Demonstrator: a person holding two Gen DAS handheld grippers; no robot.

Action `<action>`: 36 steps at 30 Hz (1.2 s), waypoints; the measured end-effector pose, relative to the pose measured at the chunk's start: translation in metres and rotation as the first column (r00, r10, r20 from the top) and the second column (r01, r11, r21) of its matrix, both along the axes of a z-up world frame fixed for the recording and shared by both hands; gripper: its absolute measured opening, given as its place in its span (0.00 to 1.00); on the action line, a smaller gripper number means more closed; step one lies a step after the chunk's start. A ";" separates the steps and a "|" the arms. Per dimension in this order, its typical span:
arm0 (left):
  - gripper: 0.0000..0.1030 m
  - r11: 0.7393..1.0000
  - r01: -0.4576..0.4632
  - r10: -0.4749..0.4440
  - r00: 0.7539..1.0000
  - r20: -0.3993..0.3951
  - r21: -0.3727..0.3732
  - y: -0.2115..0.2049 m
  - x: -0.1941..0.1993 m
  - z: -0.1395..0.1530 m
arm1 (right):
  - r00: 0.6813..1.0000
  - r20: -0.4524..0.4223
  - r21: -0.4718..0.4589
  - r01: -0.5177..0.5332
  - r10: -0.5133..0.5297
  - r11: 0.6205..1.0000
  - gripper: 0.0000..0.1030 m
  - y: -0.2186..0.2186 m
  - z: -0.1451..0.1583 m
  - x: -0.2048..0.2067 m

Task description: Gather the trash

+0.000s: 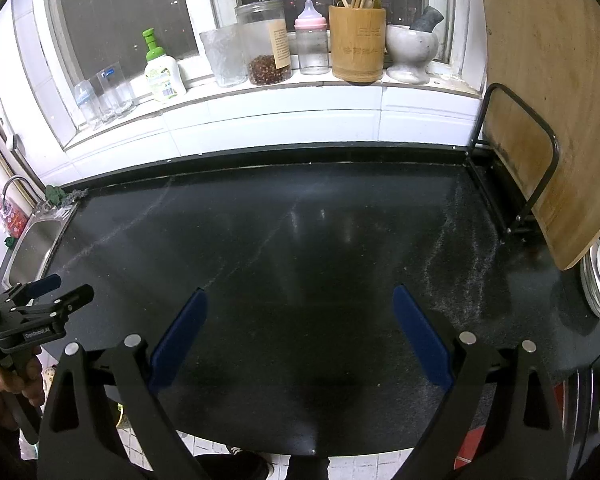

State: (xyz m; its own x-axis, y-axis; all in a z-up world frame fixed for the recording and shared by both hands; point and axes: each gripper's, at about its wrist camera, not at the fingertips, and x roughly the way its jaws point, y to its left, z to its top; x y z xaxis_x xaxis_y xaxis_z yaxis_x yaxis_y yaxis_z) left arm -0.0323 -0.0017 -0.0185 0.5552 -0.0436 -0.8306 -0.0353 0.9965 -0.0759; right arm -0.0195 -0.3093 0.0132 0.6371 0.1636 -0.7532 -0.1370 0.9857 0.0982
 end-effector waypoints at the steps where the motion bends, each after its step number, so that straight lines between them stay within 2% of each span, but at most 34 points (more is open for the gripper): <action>1: 0.93 1.000 -0.002 0.002 1.000 0.000 0.001 0.000 0.000 0.000 | 1.000 0.003 -0.004 -0.001 0.001 1.000 0.88 0.000 0.000 0.001; 36: 0.93 1.000 0.003 -0.003 1.000 0.001 0.020 -0.002 0.013 0.000 | 1.000 -0.002 -0.006 -0.012 0.012 1.000 0.88 0.001 0.000 0.010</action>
State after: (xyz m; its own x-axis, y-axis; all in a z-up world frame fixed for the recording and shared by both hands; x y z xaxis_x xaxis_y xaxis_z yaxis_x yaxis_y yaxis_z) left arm -0.0193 -0.0036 -0.0186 0.5560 -0.0287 -0.8307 -0.0325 0.9979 -0.0562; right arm -0.0098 -0.3079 0.0128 0.6337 0.1667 -0.7554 -0.1487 0.9845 0.0926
